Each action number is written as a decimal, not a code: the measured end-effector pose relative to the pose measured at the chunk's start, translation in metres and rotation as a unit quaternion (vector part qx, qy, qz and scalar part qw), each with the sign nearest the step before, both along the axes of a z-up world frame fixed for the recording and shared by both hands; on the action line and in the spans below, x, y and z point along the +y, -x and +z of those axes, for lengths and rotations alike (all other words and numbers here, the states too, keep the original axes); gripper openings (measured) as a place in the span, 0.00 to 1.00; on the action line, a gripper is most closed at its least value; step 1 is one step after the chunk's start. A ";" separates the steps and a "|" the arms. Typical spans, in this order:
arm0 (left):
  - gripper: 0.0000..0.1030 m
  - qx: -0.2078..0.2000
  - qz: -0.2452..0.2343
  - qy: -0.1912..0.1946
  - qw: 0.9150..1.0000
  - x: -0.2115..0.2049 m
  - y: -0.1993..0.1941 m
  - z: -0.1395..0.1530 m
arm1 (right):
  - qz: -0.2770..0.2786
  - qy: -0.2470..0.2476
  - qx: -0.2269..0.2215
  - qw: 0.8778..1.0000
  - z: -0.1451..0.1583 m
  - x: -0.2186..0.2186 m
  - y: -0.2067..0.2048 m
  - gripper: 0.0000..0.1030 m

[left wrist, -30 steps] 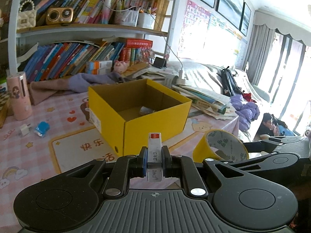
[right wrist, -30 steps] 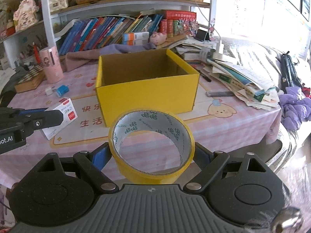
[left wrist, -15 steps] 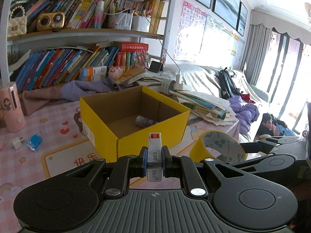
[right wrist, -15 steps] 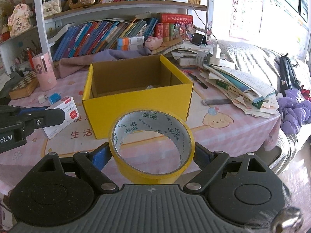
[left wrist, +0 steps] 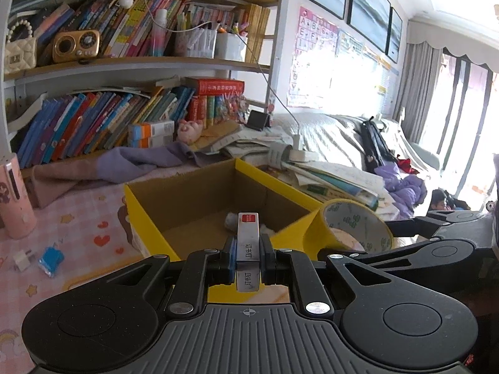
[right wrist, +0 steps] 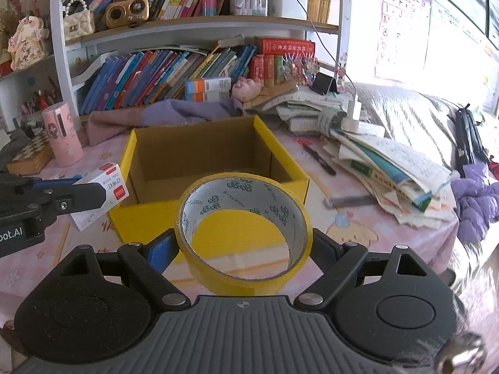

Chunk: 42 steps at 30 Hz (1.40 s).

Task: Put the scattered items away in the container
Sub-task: 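Lower the tape roll into the box and open the right gripper while the left releases the white box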

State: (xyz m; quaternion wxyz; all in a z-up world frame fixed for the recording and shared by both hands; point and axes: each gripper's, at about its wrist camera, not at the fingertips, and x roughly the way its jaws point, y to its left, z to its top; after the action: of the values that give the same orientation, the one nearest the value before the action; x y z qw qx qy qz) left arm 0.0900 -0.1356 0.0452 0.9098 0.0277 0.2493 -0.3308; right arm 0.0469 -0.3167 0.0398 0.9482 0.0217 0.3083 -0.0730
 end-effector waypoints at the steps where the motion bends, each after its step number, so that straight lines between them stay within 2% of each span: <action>1: 0.13 0.000 0.003 -0.001 1.000 -0.002 -0.005 0.000 | 0.003 0.001 -0.002 1.000 0.001 -0.003 -0.006 0.84; 11: 0.13 0.011 0.052 -0.002 0.999 -0.019 -0.043 -0.004 | 0.066 0.025 -0.020 0.997 0.012 -0.018 -0.063 0.85; 22: 0.13 0.036 0.115 -0.017 0.993 -0.035 -0.082 -0.018 | 0.149 0.018 0.004 0.989 -0.002 -0.034 -0.127 0.85; 26: 0.13 0.064 0.129 -0.028 0.989 -0.039 -0.094 -0.030 | 0.175 0.013 0.027 0.984 -0.014 -0.034 -0.152 0.85; 36: 0.13 0.095 0.160 -0.061 0.981 -0.043 -0.121 -0.050 | 0.220 0.009 0.088 0.971 -0.044 -0.029 -0.198 0.85; 42: 0.13 0.088 0.155 -0.080 0.981 -0.048 -0.124 -0.054 | 0.233 0.015 0.126 0.964 -0.059 -0.027 -0.212 0.85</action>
State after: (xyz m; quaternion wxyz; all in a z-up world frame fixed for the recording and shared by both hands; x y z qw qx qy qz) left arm 0.2141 -0.1837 -0.0087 0.9193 0.0321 0.3552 -0.1664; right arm 0.2590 -0.3436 -0.0196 0.8928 -0.0745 0.4207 0.1429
